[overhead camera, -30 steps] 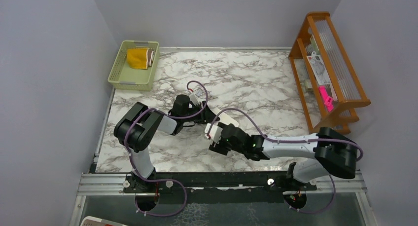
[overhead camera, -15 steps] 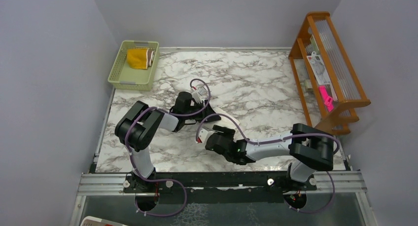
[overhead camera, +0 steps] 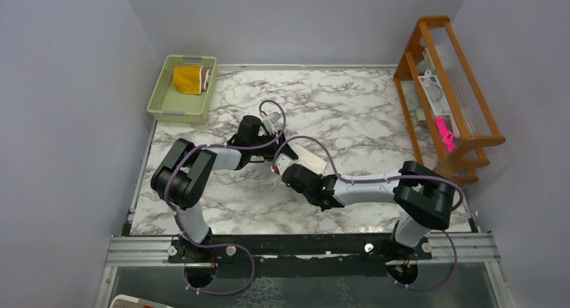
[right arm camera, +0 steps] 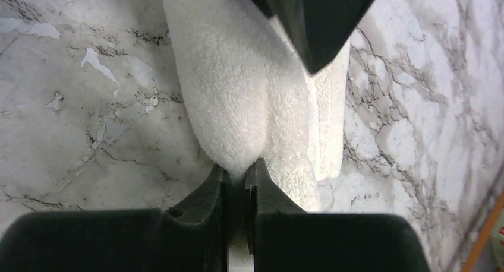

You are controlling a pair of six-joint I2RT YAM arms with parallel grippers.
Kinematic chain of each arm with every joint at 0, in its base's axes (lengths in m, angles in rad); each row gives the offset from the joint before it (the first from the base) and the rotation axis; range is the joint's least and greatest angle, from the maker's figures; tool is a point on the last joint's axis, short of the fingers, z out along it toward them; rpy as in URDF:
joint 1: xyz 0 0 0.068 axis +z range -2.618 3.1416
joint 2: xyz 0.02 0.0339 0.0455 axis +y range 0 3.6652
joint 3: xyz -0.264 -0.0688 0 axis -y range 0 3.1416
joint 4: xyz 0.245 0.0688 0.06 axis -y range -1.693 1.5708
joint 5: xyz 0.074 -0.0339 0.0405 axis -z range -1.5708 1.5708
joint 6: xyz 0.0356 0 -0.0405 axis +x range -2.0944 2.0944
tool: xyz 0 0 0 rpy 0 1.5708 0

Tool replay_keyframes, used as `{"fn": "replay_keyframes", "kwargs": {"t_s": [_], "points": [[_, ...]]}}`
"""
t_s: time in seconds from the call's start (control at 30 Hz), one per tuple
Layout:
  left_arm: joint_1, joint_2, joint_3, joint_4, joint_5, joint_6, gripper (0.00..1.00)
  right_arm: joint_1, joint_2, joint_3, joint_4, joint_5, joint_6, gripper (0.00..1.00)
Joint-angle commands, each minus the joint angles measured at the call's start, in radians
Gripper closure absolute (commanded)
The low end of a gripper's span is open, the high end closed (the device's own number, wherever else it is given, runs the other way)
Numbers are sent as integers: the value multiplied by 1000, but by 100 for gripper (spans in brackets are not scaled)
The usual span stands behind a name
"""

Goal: Roll the towels
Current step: Roll the towel at the center of the board, then pick up the towel at the center of the board.

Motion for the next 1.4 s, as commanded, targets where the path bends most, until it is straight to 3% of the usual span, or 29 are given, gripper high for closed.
{"fn": "replay_keyframes", "kwargs": {"t_s": [0.0,0.07,0.2,0.33,0.47,0.63,0.73,1.0,1.23,1.37], "points": [[106,-112,15,-103,-70,-34,49,-61,-69,2,-91,-247,118,99],[150,-200,25,-103,-83,-65,46,-119,-110,10,-93,-379,150,99],[198,-329,8,-122,-115,-107,14,-256,-150,9,-72,-663,227,99],[190,-401,-67,-140,-110,-133,7,-403,-153,-38,26,-897,376,99],[123,-417,-186,-97,-146,-169,6,-549,-123,-96,171,-1125,527,99],[-4,-322,-272,103,-226,-252,6,-659,-57,-148,346,-1288,690,99],[-44,-213,-272,265,-246,-297,6,-720,-13,-187,489,-1401,803,99],[-68,74,-191,617,-238,-424,6,-780,97,-201,643,-1575,926,99],[-86,170,-140,664,-258,-447,12,-824,198,-266,935,-1686,1110,99],[-90,175,-150,667,-282,-442,24,-839,266,-278,1127,-1721,1229,99]]}}
